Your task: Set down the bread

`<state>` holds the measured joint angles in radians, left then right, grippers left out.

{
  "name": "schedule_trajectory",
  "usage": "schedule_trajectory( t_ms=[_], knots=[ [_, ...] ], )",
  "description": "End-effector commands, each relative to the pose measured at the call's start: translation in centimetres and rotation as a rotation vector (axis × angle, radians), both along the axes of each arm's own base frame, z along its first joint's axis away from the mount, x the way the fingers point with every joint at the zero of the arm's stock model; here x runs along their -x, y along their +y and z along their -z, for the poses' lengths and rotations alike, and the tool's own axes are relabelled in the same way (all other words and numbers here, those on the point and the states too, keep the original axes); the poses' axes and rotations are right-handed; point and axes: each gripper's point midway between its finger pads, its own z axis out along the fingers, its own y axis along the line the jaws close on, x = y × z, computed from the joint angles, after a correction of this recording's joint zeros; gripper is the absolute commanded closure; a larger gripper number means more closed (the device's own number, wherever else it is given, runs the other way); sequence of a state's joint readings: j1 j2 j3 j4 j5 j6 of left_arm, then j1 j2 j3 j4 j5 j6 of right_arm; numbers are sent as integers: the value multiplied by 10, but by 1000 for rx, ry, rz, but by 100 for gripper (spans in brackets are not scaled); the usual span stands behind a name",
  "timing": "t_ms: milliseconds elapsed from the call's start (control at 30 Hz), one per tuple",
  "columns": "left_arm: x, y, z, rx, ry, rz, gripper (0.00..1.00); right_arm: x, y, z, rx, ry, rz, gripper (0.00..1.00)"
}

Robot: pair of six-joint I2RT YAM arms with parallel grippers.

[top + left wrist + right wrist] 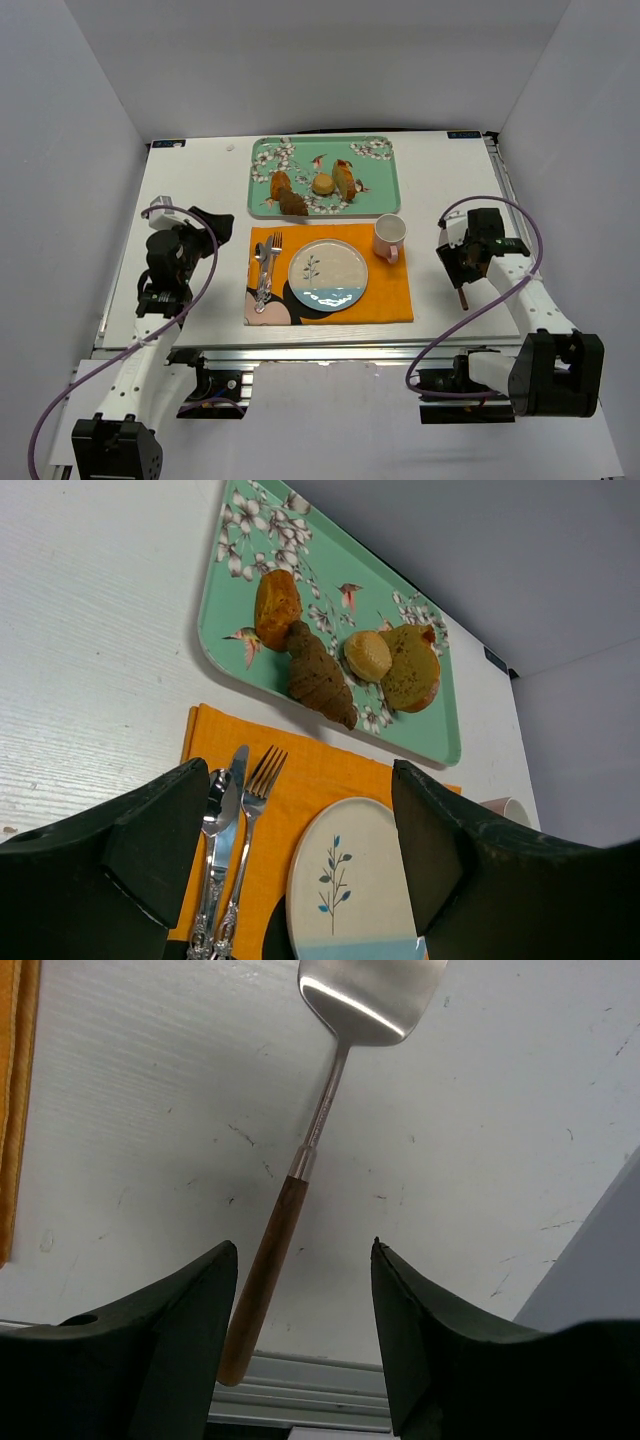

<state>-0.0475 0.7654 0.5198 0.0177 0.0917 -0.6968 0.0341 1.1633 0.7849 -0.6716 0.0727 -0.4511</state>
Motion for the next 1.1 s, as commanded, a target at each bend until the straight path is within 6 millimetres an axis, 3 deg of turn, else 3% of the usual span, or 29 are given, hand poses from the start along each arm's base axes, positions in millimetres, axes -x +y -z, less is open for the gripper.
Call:
schedule_trajectory(
  t_ms=[0,533,1067],
  knots=[
    [4,-2,1,11,-14,13,17,3,2,2,-6,16,7,39],
    [6,-2,10,8,2,13,17,50,2,44,0,238,-51,44],
    [12,-1,15,4,12,7,17,45,-7,59,55,232,-46,52]
  ],
)
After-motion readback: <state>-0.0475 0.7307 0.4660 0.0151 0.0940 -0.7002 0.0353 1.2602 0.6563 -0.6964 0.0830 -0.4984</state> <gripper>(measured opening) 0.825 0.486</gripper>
